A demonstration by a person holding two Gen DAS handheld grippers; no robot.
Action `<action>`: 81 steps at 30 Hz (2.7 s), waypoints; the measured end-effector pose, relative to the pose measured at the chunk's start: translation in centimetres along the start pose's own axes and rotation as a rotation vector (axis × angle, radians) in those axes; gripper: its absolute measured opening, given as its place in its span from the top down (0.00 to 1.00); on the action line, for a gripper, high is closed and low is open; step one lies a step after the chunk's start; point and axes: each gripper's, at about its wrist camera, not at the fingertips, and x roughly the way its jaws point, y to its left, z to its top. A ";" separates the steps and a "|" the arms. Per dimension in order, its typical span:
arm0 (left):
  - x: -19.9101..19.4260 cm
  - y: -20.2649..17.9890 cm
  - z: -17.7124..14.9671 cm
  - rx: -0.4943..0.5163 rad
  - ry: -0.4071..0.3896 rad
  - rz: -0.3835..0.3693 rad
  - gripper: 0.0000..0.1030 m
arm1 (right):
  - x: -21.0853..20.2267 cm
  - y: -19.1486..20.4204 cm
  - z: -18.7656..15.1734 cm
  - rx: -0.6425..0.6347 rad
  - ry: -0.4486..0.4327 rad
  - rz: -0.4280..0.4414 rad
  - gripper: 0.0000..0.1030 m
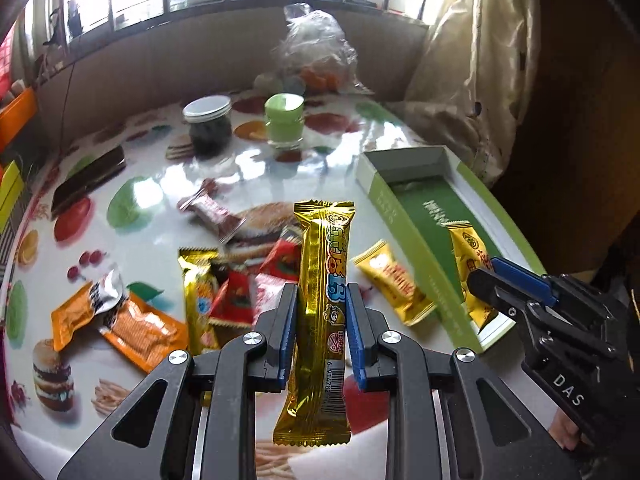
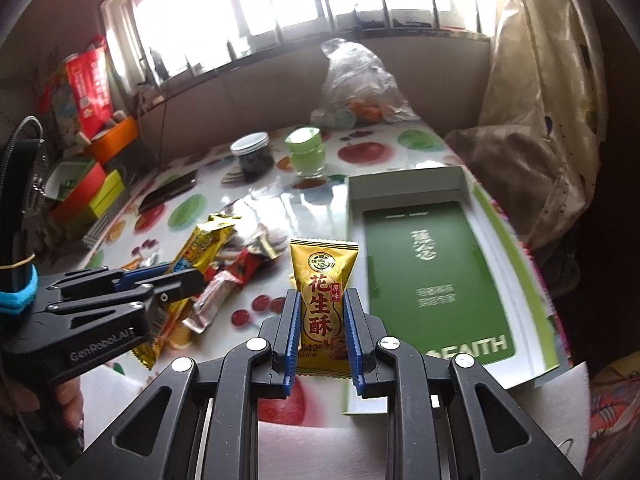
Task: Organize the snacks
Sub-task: 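Lift both held snacks and carry them over the green box, then lower snacks into the green box and open both tools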
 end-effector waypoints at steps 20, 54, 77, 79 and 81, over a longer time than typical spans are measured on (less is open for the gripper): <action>4.8 -7.8 4.2 0.042 0.059 -0.181 0.77 | 1.1 -7.3 0.3 0.104 0.044 -0.148 0.80; 10.6 -10.6 3.7 0.049 0.189 -0.196 0.76 | 3.8 -9.8 -0.6 0.111 0.116 -0.191 0.76; 7.0 -9.5 3.6 0.040 0.125 -0.229 0.57 | 1.1 -9.2 -0.3 0.140 0.064 -0.255 0.62; 6.3 -9.3 3.4 0.042 0.110 -0.216 0.56 | 0.7 -9.0 -0.3 0.146 0.057 -0.254 0.62; 5.7 -9.0 3.3 0.044 0.099 -0.213 0.56 | 0.2 -8.7 -0.2 0.149 0.048 -0.257 0.62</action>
